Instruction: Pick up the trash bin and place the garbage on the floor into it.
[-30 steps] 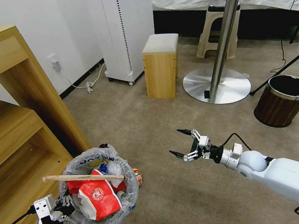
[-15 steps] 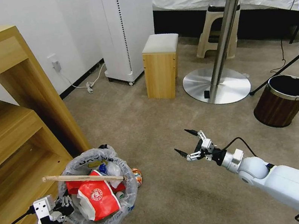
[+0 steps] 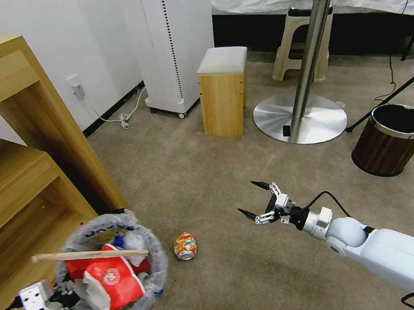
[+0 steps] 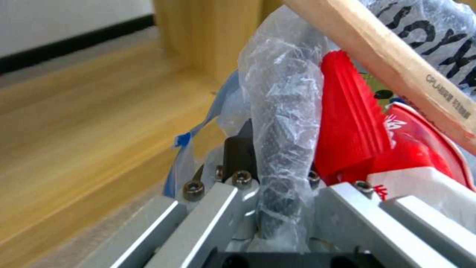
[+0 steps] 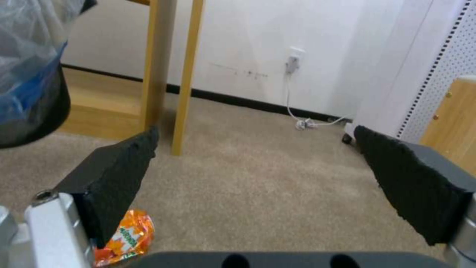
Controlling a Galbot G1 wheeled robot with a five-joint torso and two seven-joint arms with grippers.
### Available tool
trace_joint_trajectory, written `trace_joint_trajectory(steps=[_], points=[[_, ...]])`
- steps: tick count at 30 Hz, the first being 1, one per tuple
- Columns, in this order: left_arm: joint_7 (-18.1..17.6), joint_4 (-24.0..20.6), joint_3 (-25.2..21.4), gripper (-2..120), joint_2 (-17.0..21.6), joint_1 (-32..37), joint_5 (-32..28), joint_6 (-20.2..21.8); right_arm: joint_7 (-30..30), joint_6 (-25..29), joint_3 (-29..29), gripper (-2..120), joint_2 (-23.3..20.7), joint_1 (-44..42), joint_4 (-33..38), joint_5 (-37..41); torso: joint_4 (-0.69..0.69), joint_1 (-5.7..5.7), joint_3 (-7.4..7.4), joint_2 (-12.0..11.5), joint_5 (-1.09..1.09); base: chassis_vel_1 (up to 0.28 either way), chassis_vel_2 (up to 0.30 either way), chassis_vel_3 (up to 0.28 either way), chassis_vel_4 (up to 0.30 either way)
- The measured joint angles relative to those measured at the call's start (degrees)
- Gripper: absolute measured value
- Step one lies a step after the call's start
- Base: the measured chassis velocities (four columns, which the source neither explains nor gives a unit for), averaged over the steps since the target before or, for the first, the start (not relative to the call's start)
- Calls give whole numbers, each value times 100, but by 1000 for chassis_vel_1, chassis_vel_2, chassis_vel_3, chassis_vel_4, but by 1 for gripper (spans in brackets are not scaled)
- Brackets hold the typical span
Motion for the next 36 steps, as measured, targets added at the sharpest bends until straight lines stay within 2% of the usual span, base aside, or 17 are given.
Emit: trace_joint_trajectory(steps=[7,17,24,28,32,33,36], points=[[-169,-15,-286,1,-339,7,-18,62,-180,70,-118,100,119,131,-168,84,0,0,0,0,0,0,0,0,0],[-230,-111,-346,1,-777,43,48,113,-402,121,-300,100,264,260,-353,206,0,0,0,0,0,0,0,0,0],[-226,-164,-368,1,-901,86,78,113,-549,144,-567,100,425,423,-704,239,-1,0,0,0,-1,0,0,0,0],[-226,-199,-349,1,-942,99,94,114,-672,157,-801,100,624,605,-1063,263,0,0,0,0,-1,0,0,0,0],[-217,-288,-276,1,-1029,116,140,113,-898,199,-1215,100,1108,955,-1840,251,-1,0,0,0,-2,0,0,0,0],[-217,-288,-276,1,-1029,116,140,113,-898,199,-1215,100,1108,955,-1840,251,-1,0,0,0,-2,0,0,0,0],[-215,-320,-278,1,-1051,125,147,114,-986,247,-1453,100,1642,1147,-2424,181,-1,0,0,0,-3,0,0,0,0]])
